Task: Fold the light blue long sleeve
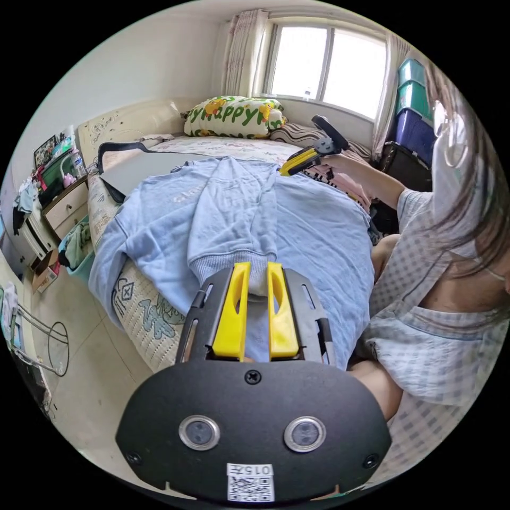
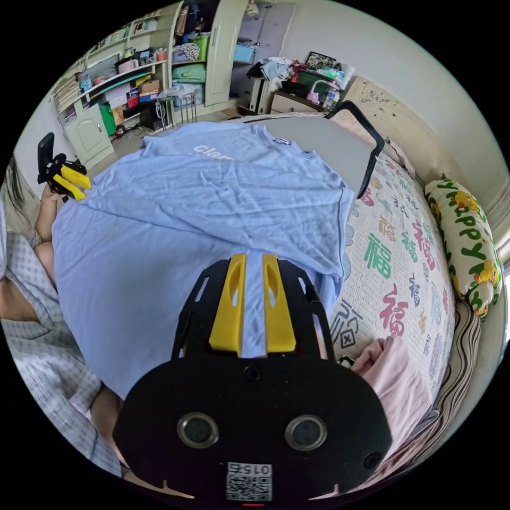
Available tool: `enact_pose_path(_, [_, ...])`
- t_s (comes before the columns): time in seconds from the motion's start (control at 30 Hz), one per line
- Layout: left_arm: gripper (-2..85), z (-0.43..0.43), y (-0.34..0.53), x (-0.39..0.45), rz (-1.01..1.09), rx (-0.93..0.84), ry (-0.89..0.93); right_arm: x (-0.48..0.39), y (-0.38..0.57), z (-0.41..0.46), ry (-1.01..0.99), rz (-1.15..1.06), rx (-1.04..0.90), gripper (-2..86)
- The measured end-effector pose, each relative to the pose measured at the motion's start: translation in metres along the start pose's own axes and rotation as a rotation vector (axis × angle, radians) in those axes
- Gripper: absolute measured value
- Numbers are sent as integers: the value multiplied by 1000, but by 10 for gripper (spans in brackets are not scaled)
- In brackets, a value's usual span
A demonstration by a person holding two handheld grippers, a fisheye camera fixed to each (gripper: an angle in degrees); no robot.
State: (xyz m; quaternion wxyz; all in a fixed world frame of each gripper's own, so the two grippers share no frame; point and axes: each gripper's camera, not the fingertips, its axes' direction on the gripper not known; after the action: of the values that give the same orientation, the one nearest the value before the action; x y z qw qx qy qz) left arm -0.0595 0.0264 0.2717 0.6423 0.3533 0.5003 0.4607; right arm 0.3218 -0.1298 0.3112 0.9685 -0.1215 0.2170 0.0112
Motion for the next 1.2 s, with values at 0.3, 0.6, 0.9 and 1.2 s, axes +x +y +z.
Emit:
enact_pose_path(0.3, [12, 23, 15, 19, -13, -40, 1, -31, -19, 41, 13, -27, -83, 17])
enact_pose_path(0.6, [7, 35, 47, 13, -33, -31, 55, -51, -23, 60, -2, 40, -179, -5])
enact_pose_path(0.9, [73, -17, 262, -171, -792, 635, 403, -80, -36, 35, -11, 83, -124, 50])
enact_pose_path(1.2, [110, 150, 425, -274, -1342, 867, 777, -229, -203, 52, -136, -239, 53, 60])
